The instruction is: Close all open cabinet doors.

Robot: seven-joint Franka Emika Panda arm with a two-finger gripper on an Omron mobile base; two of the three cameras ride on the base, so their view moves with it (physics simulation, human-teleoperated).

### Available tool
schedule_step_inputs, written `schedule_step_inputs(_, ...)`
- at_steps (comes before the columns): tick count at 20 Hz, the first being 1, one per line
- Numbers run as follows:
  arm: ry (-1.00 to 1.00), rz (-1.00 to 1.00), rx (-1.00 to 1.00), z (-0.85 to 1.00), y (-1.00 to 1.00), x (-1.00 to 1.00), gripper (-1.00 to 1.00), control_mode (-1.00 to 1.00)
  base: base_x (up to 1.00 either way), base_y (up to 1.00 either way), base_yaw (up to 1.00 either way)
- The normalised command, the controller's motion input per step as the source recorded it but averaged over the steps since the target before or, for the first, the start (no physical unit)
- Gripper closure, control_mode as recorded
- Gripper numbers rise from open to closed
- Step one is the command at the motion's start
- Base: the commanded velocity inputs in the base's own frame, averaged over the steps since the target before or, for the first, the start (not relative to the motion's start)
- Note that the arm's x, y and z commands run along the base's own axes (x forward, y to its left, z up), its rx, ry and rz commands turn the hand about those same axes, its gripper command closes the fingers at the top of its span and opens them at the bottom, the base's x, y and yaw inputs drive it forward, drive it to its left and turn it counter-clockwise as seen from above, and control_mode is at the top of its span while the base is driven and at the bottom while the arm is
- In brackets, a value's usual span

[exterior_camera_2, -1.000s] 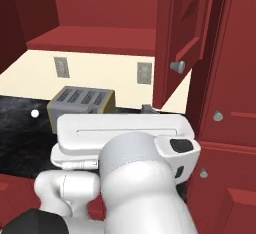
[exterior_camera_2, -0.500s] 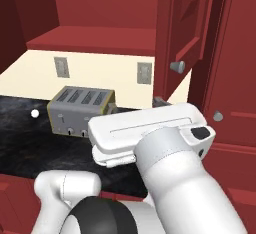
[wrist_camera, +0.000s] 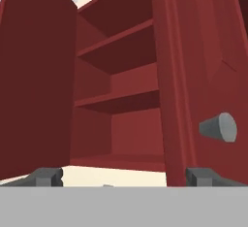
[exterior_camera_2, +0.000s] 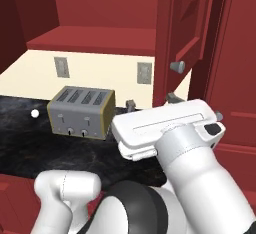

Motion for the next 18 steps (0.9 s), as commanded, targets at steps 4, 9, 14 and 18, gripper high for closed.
schedule_step_inputs(4,0.00,0.00,0.00,0.00,-0.28,0.15,-1.00,-1.00,0.00,0.00,0.00)
schedule_step_inputs(9,0.00,0.03,0.00,0.00,-0.24,0.19,-1.00,-1.00,0.00,0.00,0.00)
schedule_step_inputs(14,0.00,0.07,0.00,0.00,-0.12,0.34,-1.00,-1.00,0.00,0.00,0.00)
schedule_step_inputs(18,0.00,0.08,0.00,-0.03,-0.14,0.29,-1.00,-1.00,0.00,0.00,0.00)
